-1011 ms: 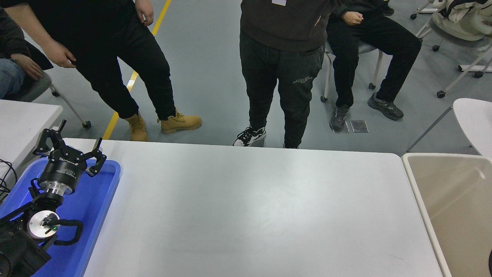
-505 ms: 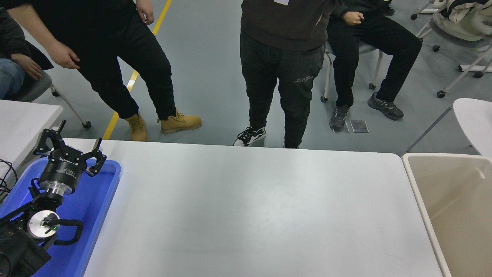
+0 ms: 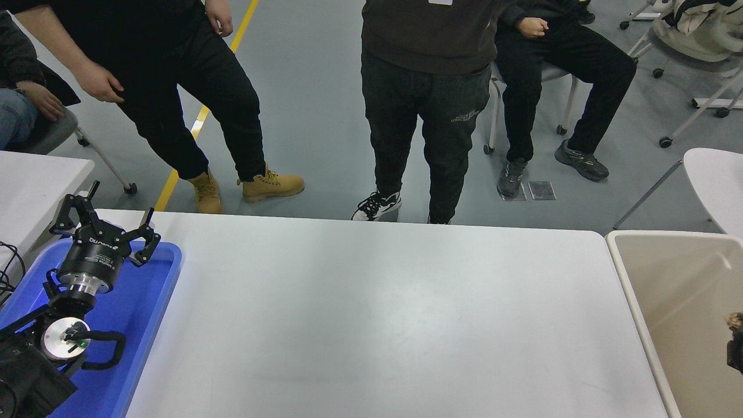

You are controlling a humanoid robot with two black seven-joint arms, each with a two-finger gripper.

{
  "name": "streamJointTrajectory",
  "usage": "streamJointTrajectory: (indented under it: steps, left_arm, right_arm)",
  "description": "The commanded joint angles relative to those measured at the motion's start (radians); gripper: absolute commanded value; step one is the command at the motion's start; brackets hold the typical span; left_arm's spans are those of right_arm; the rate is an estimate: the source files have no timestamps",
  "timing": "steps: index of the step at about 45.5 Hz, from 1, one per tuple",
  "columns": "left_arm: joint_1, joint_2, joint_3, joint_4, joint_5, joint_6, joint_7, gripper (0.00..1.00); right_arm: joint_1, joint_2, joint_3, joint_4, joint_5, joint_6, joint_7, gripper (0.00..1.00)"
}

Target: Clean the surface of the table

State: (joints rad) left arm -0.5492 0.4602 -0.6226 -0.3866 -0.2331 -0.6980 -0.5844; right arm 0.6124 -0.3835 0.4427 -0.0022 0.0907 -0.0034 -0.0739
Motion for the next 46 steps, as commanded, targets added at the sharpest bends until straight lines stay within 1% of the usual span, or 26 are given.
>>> streamJointTrajectory:
  steps: [1, 20, 21, 24, 27, 29, 31, 32, 33, 37, 39, 46]
  left_arm:
    - [0.0, 0.0, 0.0, 0.0, 0.0, 0.0, 0.0, 1.0]
    - [0.0, 0.0, 0.0, 0.0, 0.0, 0.0, 0.0, 1.0]
    - [0.0, 0.0, 0.0, 0.0, 0.0, 0.0, 0.0, 1.0]
    - [0.0, 0.0, 0.0, 0.0, 0.0, 0.0, 0.0, 1.0]
    - [0.0, 0.0, 0.001, 0.0, 0.0, 0.0, 0.0, 1.0]
    - [0.0, 0.0, 0.0, 0.0, 0.0, 0.0, 0.0, 1.0]
    - [0.0, 0.0, 0.0, 0.0, 0.0, 0.0, 0.0, 1.0]
    - [0.0, 0.0, 0.0, 0.0, 0.0, 0.0, 0.0, 1.0]
    - [0.0, 0.0, 0.0, 0.0, 0.0, 0.0, 0.0, 1.0]
    - [0.0, 0.0, 0.0, 0.0, 0.0, 0.0, 0.0, 1.0]
    - [0.0, 0.0, 0.0, 0.0, 0.0, 0.0, 0.0, 1.0]
    - [0.0, 0.0, 0.0, 0.0, 0.0, 0.0, 0.0, 1.0]
  right_arm:
    - [-0.019, 0.058, -0.042, 0.002, -0.002, 0.0, 0.0, 0.0]
    - [-0.019, 0.068, -0.042, 0.001, -0.002, -0.006, 0.0, 0.0]
    - [-0.019, 0.068, -0.042, 0.001, -0.002, -0.007, 0.0, 0.03]
    - [-0.017, 0.066, -0.042, -0.001, -0.002, -0.01, 0.0, 0.2]
    - [-0.016, 0.064, -0.042, -0.002, -0.002, -0.012, 0.0, 0.35]
    - [-0.013, 0.063, -0.044, -0.005, -0.002, -0.012, 0.0, 0.5]
    - [-0.008, 0.061, -0.044, -0.007, -0.002, -0.013, 0.0, 0.68]
    - [-0.008, 0.061, -0.042, -0.007, -0.002, -0.013, 0.0, 0.75]
    - [-0.007, 0.06, -0.042, -0.007, -0.002, -0.013, 0.0, 0.8]
    - [-0.003, 0.058, -0.048, -0.007, -0.002, -0.013, 0.0, 0.9]
    - [-0.003, 0.057, -0.064, -0.007, -0.002, -0.012, 0.0, 0.97]
    - [0.001, 0.055, -0.15, -0.004, -0.002, -0.007, -0.001, 0.98]
